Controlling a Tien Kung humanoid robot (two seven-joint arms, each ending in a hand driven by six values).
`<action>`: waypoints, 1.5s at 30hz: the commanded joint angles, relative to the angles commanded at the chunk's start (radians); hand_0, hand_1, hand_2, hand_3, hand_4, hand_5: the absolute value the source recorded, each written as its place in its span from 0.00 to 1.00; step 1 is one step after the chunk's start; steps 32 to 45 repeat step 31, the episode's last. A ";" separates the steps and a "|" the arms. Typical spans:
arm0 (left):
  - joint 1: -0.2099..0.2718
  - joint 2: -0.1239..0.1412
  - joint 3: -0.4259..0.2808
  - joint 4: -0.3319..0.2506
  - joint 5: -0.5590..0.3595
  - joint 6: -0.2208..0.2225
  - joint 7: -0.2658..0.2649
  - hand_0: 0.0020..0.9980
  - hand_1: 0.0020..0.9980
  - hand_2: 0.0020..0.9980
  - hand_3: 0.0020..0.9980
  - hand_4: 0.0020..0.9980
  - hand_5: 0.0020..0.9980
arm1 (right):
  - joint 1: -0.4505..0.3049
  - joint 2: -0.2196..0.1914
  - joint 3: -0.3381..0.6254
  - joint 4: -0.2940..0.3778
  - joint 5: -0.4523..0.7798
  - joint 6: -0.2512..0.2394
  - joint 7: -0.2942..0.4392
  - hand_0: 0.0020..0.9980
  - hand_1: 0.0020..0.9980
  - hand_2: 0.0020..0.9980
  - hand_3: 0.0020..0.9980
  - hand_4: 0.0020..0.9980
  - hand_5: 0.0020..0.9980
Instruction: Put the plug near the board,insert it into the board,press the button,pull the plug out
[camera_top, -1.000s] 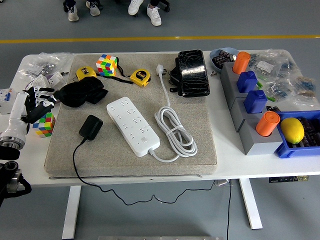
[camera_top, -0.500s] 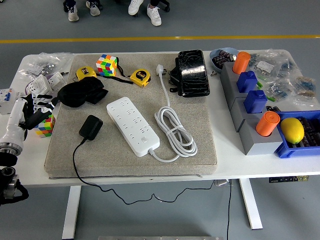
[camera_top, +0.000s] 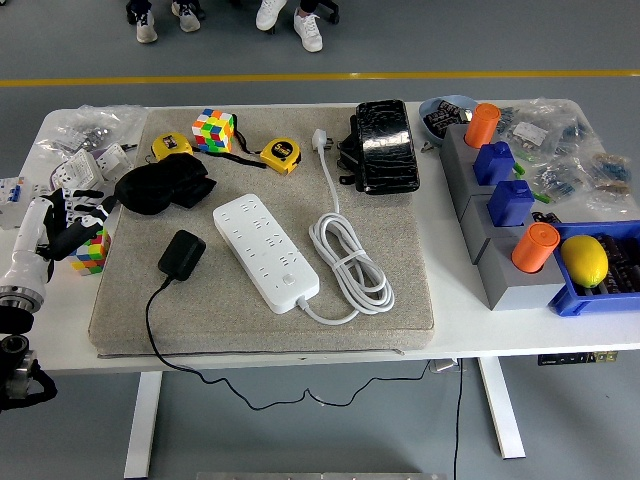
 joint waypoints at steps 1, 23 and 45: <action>0.000 -0.001 -0.001 0.000 -0.001 -0.001 0.001 0.32 0.36 0.46 0.55 0.85 0.45 | 0.002 0.001 -0.004 -0.001 0.007 -0.001 -0.003 0.55 0.62 0.57 0.52 0.88 0.41; -0.004 -0.005 -0.004 0.001 -0.008 -0.013 -0.002 0.31 0.36 0.46 0.55 0.84 0.41 | 0.038 0.003 -0.100 0.004 0.042 0.004 -0.001 0.55 0.62 0.58 0.52 0.89 0.42; -0.011 0.000 0.004 0.002 -0.010 -0.014 -0.004 0.31 0.36 0.46 0.55 0.84 0.41 | 0.039 0.003 -0.110 0.004 0.045 0.003 -0.001 0.55 0.62 0.58 0.52 0.89 0.42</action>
